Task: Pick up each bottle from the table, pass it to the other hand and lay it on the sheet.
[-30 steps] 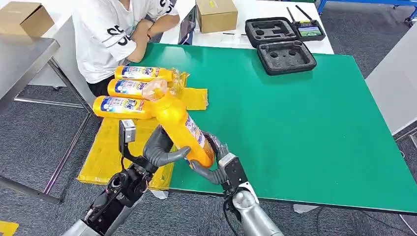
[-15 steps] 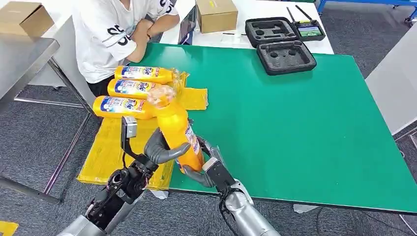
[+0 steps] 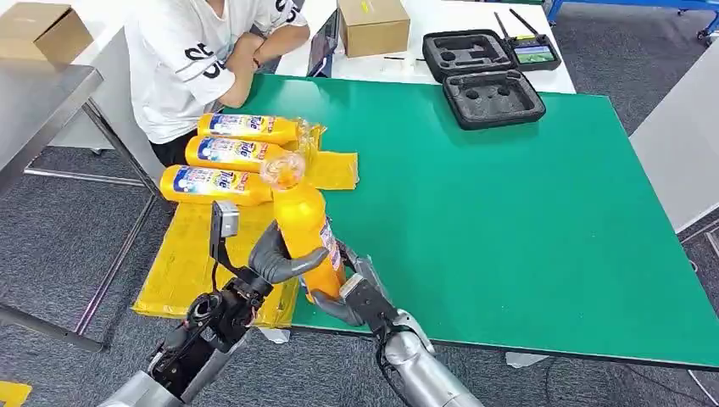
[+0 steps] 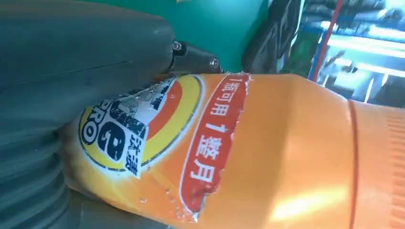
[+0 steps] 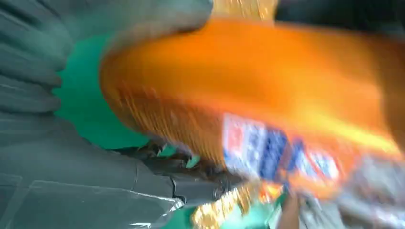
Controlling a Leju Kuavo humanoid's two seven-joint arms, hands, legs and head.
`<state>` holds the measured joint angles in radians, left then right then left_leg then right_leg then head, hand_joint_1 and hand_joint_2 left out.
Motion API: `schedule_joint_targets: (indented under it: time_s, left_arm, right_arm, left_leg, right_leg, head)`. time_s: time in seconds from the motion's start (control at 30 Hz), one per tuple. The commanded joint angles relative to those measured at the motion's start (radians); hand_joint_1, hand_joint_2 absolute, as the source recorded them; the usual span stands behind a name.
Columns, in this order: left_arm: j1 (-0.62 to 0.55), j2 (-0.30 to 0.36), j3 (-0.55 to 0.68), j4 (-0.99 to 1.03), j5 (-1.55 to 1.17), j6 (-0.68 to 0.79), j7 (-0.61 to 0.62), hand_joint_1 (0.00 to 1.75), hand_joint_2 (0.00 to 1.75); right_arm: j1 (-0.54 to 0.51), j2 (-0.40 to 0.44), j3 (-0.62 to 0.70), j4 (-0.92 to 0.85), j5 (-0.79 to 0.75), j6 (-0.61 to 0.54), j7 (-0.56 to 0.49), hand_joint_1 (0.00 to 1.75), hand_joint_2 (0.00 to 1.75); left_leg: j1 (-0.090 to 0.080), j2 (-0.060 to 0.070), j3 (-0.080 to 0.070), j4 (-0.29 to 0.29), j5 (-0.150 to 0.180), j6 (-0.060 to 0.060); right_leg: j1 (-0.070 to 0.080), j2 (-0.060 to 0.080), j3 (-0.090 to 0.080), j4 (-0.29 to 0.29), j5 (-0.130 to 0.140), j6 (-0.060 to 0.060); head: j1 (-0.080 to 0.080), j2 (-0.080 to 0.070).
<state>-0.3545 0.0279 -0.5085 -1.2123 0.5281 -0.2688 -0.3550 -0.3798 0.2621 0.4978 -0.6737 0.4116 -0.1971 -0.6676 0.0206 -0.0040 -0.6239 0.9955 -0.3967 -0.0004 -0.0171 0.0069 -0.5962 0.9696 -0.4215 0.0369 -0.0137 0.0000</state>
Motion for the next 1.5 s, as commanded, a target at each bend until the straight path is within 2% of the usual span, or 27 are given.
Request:
schedule_joint_targets:
  time_s: [0.03,0.07,0.13,0.2,0.4,0.47,0.5,0.6,0.67,0.77,0.83,0.87,0.9,0.93,1.03,1.17,1.2,1.37,1.5]
  left_arm:
    - [-0.008,-0.004,0.072,-0.075,-0.212,0.257,-0.107,1.75,1.75]
    - [-0.002,-0.003,0.087,-0.087,-0.248,0.293,-0.121,1.75,1.75]
    - [0.016,0.001,0.133,-0.121,-0.356,0.420,-0.164,1.75,1.75]
    - [0.023,0.006,0.155,-0.137,-0.396,0.451,-0.175,1.75,1.75]
    - [0.021,-0.001,0.152,-0.129,-0.399,0.449,-0.175,1.75,1.75]
    - [0.021,-0.001,0.152,-0.129,-0.399,0.449,-0.175,1.75,1.75]
    - [0.018,-0.003,0.160,-0.128,-0.430,0.491,-0.188,1.75,1.75]
    - [0.003,0.014,0.184,-0.111,-0.591,0.662,-0.221,1.75,1.75]
    - [-0.001,0.056,0.196,-0.096,-0.761,0.761,-0.197,1.75,1.75]
    - [-0.023,0.138,0.192,-0.040,-1.022,0.709,-0.064,1.75,1.75]
    - [-0.030,0.159,0.187,0.023,-1.117,0.632,-0.017,1.75,1.75]
    - [-0.031,0.159,0.187,0.053,-1.128,0.621,-0.017,1.75,1.75]
    - [-0.044,0.183,0.144,0.096,-1.210,0.594,0.016,1.75,1.75]
    - [-0.054,0.187,0.129,0.133,-1.243,0.583,0.031,1.75,1.75]
    - [-0.089,0.194,0.072,0.217,-1.349,0.521,0.077,1.75,1.75]
    - [-0.089,0.194,0.072,0.217,-1.349,0.521,0.077,1.75,1.75]
    - [-0.091,0.183,0.072,0.219,-1.354,0.509,0.091,1.75,1.75]
    - [-0.100,0.217,0.031,0.228,-1.469,0.404,0.154,1.75,1.75]
    - [-0.085,0.211,0.041,0.201,-1.472,0.359,0.126,1.75,1.75]
  right_arm:
    - [0.020,-0.017,0.022,-0.062,-0.005,-0.072,0.010,0.00,0.00]
    - [0.030,-0.023,0.023,-0.105,-0.008,-0.088,0.012,0.00,0.00]
    - [0.060,-0.040,0.026,-0.251,-0.021,-0.144,0.008,0.00,0.00]
    - [0.077,-0.059,0.041,-0.363,-0.034,-0.149,0.039,0.00,0.00]
    - [0.077,-0.062,0.047,-0.350,-0.039,-0.152,0.040,0.00,0.00]
    - [0.077,-0.062,0.047,-0.350,-0.039,-0.152,0.040,0.00,0.00]
    - [0.077,-0.057,0.042,-0.364,-0.037,-0.202,0.002,0.00,0.00]
    - [0.107,-0.074,0.076,-0.494,-0.071,-0.267,-0.026,0.00,0.00]
    - [0.151,-0.095,0.110,-0.597,-0.101,-0.302,-0.031,0.00,0.00]
    - [0.186,-0.157,0.185,-0.796,-0.219,-0.400,-0.031,0.00,0.00]
    - [0.195,-0.178,0.195,-0.912,-0.288,-0.450,-0.031,0.00,0.00]
    - [0.201,-0.180,0.185,-0.937,-0.299,-0.452,-0.031,0.00,0.00]
    - [0.200,-0.181,0.173,-0.948,-0.307,-0.450,-0.031,0.00,0.00]
    - [0.198,-0.177,0.158,-0.943,-0.317,-0.430,-0.031,0.00,1.75]
    - [0.173,-0.153,0.117,-0.896,-0.321,-0.376,-0.031,0.00,1.75]
    - [0.173,-0.153,0.117,-0.896,-0.321,-0.376,-0.031,0.00,1.75]
    - [0.168,-0.145,0.112,-0.878,-0.323,-0.370,-0.031,0.00,1.75]
    - [0.166,-0.141,0.097,-0.832,-0.330,-0.338,-0.031,0.00,1.75]
    - [0.149,-0.142,0.098,-0.808,-0.317,-0.331,-0.031,0.00,1.75]
  left_leg:
    - [0.000,0.000,0.003,0.000,-0.002,0.001]
    - [0.000,0.000,0.006,0.001,-0.004,0.001]
    - [0.000,0.001,0.002,0.001,-0.002,0.001]
    - [0.000,0.001,0.002,0.002,-0.003,0.001]
    - [0.000,0.000,0.002,0.000,-0.001,0.001]
    - [0.000,-0.001,0.007,0.001,-0.004,0.002]
    - [0.000,-0.001,0.002,0.000,-0.001,0.001]
    - [0.000,0.000,0.004,0.001,-0.003,0.001]
    - [0.000,0.000,0.003,0.001,-0.002,0.001]
    - [0.000,0.000,0.005,0.000,-0.003,0.001]
    - [0.001,0.000,0.008,0.001,-0.005,0.001]
    - [0.000,-0.001,0.004,0.000,-0.002,0.001]
    - [0.000,0.000,0.006,0.001,-0.004,0.001]
    - [0.000,0.000,0.005,0.000,-0.002,0.001]
    - [0.000,0.000,0.007,-0.001,-0.003,0.001]
    - [0.000,0.001,0.003,-0.001,-0.001,0.000]
    - [0.000,0.000,0.005,0.000,-0.002,0.001]
    - [0.000,0.001,0.005,-0.001,-0.002,0.001]
    - [0.001,0.001,0.007,0.000,-0.003,0.001]
  right_leg:
    - [0.001,-0.001,0.004,0.000,-0.002,-0.001]
    - [0.001,-0.002,0.007,0.001,-0.004,-0.002]
    - [0.001,0.000,0.002,0.000,-0.002,-0.001]
    - [0.001,0.000,0.003,0.001,-0.002,-0.002]
    - [0.001,-0.001,0.003,-0.001,-0.001,-0.001]
    - [0.001,-0.002,0.009,0.000,-0.004,-0.002]
    - [0.001,-0.001,0.003,-0.001,-0.001,-0.001]
    - [0.001,-0.001,0.005,0.000,-0.003,-0.002]
    - [0.001,-0.001,0.004,0.001,-0.002,-0.002]
    - [0.001,-0.001,0.005,0.000,-0.003,-0.002]
    - [0.002,-0.001,0.008,0.001,-0.005,-0.003]
    - [0.001,-0.001,0.004,0.000,-0.002,-0.002]
    - [0.001,-0.001,0.006,0.002,-0.004,-0.002]
    - [0.000,-0.001,0.005,0.000,-0.003,-0.002]
    - [0.001,-0.001,0.007,0.000,-0.003,-0.002]
    - [0.001,0.002,0.002,0.000,-0.001,-0.001]
    - [0.001,0.000,0.005,0.000,-0.002,-0.002]
    - [0.001,0.002,0.005,-0.001,-0.002,-0.002]
    - [0.001,0.002,0.006,-0.001,-0.003,-0.003]
  head:
    - [0.001,0.000]
    - [0.000,0.000]
    - [0.000,0.000]
    - [0.001,0.000]
    - [0.001,0.000]
    - [0.001,0.000]
    - [0.001,0.000]
    - [0.001,0.000]
    - [0.001,0.000]
    - [0.000,0.000]
    - [0.000,0.000]
    - [0.001,0.000]
    - [0.001,0.000]
    - [0.001,0.000]
    - [0.000,0.000]
    - [0.000,0.000]
    - [0.001,0.000]
    - [0.001,0.000]
    - [0.001,0.000]
